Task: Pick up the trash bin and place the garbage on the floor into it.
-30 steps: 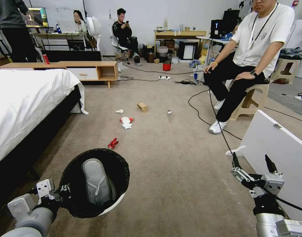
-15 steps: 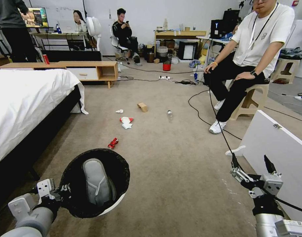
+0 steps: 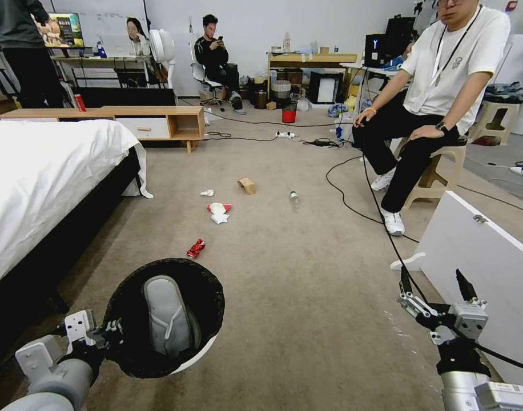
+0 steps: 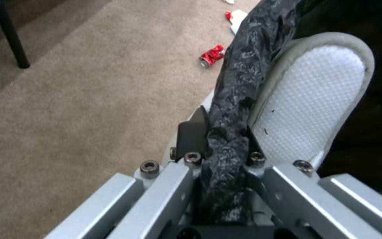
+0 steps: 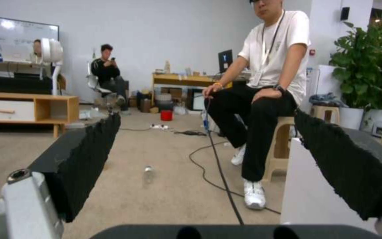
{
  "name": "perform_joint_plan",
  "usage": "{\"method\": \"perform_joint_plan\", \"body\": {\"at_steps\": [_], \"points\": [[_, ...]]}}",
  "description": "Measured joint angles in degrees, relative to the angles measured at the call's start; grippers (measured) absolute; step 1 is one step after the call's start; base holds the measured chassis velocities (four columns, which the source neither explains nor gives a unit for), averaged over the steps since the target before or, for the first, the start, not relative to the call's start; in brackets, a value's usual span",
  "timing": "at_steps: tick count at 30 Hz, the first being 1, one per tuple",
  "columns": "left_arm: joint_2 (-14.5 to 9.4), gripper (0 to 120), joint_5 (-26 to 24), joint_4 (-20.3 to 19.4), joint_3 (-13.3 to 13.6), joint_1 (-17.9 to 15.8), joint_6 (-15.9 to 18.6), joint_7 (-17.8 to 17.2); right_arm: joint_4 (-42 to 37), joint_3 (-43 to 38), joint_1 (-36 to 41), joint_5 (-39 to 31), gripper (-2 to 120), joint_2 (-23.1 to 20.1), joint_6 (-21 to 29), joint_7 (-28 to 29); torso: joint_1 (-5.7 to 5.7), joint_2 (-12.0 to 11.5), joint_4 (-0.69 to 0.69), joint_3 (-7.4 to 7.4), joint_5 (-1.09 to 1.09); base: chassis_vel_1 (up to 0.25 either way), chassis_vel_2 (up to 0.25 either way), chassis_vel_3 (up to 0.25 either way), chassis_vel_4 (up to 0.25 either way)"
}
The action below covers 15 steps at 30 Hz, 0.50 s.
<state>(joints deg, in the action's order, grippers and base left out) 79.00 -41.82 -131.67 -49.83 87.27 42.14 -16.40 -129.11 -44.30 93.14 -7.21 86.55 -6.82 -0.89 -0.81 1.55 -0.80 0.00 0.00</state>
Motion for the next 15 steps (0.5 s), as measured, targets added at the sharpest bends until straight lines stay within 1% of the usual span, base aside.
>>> {"method": "perform_joint_plan", "body": {"at_steps": [3,7,15], "points": [[0.02,2,0.0,-0.01,-0.02,0.06,0.0,0.05,0.1,0.1,0.01,0.25,100,0.07,-0.06,-0.14,0.0,0.0,0.0,0.0,0.0,0.0,0.0,0.0,0.0],[0.1,2,0.01,-0.08,-0.09,0.12,0.0,0.07,0.22,0.23,0.05,0.53,100,0.15,-0.24,-0.36,0.0,0.0,0.0,0.0,0.0,-0.051,0.075,0.068,-0.083],[0.17,2,0.01,-0.18,-0.25,0.2,0.0,0.09,0.26,0.39,0.26,0.83,100,0.16,-0.42,-0.55,-0.02,0.0,-0.01,0.0,0.0,-0.127,0.117,0.111,-0.132]]}}
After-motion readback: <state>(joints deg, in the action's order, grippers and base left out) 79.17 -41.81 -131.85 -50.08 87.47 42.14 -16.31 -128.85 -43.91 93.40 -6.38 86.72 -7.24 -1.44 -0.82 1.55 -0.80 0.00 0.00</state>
